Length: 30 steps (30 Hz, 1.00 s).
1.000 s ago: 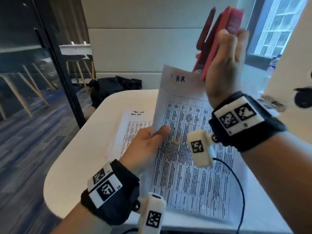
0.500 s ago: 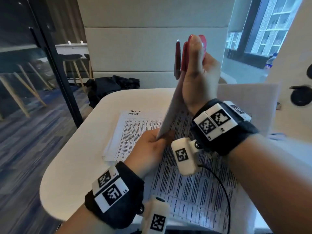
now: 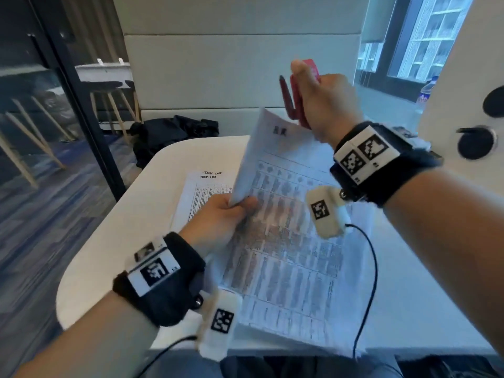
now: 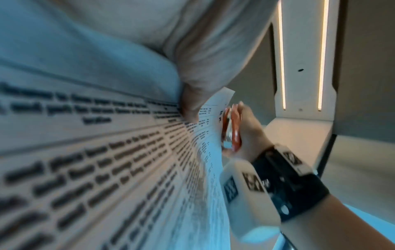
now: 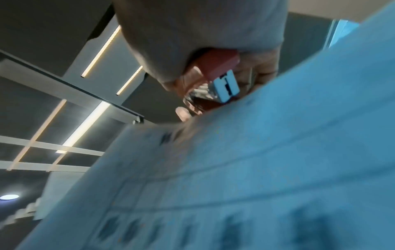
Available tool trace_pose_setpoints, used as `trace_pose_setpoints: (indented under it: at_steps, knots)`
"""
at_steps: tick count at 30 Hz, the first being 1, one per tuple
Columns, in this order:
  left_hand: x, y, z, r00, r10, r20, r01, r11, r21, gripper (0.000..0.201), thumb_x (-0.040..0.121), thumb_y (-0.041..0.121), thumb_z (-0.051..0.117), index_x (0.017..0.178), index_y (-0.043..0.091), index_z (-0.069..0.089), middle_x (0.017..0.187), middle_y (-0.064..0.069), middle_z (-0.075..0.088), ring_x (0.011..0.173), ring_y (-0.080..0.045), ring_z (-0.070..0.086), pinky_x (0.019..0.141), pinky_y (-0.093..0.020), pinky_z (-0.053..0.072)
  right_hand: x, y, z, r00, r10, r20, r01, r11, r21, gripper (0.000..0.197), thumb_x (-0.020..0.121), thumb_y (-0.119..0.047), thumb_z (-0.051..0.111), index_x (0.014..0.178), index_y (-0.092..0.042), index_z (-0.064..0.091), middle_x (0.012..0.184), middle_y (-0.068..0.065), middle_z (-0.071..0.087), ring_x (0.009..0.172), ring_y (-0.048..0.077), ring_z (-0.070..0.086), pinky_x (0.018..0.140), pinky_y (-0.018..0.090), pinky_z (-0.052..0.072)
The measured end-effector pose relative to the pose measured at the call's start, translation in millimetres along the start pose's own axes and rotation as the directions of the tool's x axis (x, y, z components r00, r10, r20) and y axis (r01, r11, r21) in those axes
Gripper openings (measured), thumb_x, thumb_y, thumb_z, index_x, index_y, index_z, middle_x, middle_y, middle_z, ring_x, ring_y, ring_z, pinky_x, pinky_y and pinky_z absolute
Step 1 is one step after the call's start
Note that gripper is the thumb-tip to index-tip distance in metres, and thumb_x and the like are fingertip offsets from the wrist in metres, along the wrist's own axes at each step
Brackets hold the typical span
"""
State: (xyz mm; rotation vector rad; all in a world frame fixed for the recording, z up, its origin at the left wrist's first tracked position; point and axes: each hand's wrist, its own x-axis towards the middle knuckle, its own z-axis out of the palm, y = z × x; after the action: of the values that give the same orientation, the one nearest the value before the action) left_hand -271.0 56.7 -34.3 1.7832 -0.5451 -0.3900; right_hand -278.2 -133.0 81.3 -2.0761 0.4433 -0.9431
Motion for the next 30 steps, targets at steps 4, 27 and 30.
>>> trace_pose_setpoints:
  at_steps: [4,27,30]
  knots:
    - [20.6,4.4,-35.6,0.994,-0.090,-0.067,0.083,0.990,-0.110,0.026,0.091,0.032,0.064,0.081,0.008,0.067,0.072,-0.007,0.071,0.069,-0.025,0.064,0.076,-0.037,0.053,17.2,34.1,-26.8,0.980,0.197,0.025,-0.190,0.967,-0.169,0.051,0.079,-0.057,0.039,0.074,-0.011,0.060,0.083,0.012,0.065,0.080,0.033,0.062,0.080,0.034,0.051]
    - [89.2,29.3,-44.3,0.952,-0.281,0.122,0.307,0.888,-0.343,0.027,0.101,0.012,0.042,0.123,0.014,0.058,0.112,-0.012,0.068,0.084,-0.025,0.068,0.064,-0.040,0.061,-74.4,126.7,-27.2,0.580,0.351,0.735,0.242,0.788,-0.567,0.034,0.100,-0.039,0.039,0.124,-0.019,0.051,0.110,0.001,0.060,0.096,0.022,0.059,0.090,0.038,0.052]
    - [89.8,29.1,-40.7,0.954,-0.282,0.106,0.301,0.885,-0.355,0.026,0.101,0.012,0.043,0.121,0.013,0.059,0.105,-0.012,0.070,0.079,-0.024,0.069,0.060,-0.037,0.060,-72.6,124.0,-32.1,0.593,0.360,0.720,0.233,0.779,-0.582,0.032,0.094,-0.052,0.045,0.112,-0.025,0.052,0.104,-0.004,0.061,0.096,0.019,0.056,0.083,0.030,0.050]
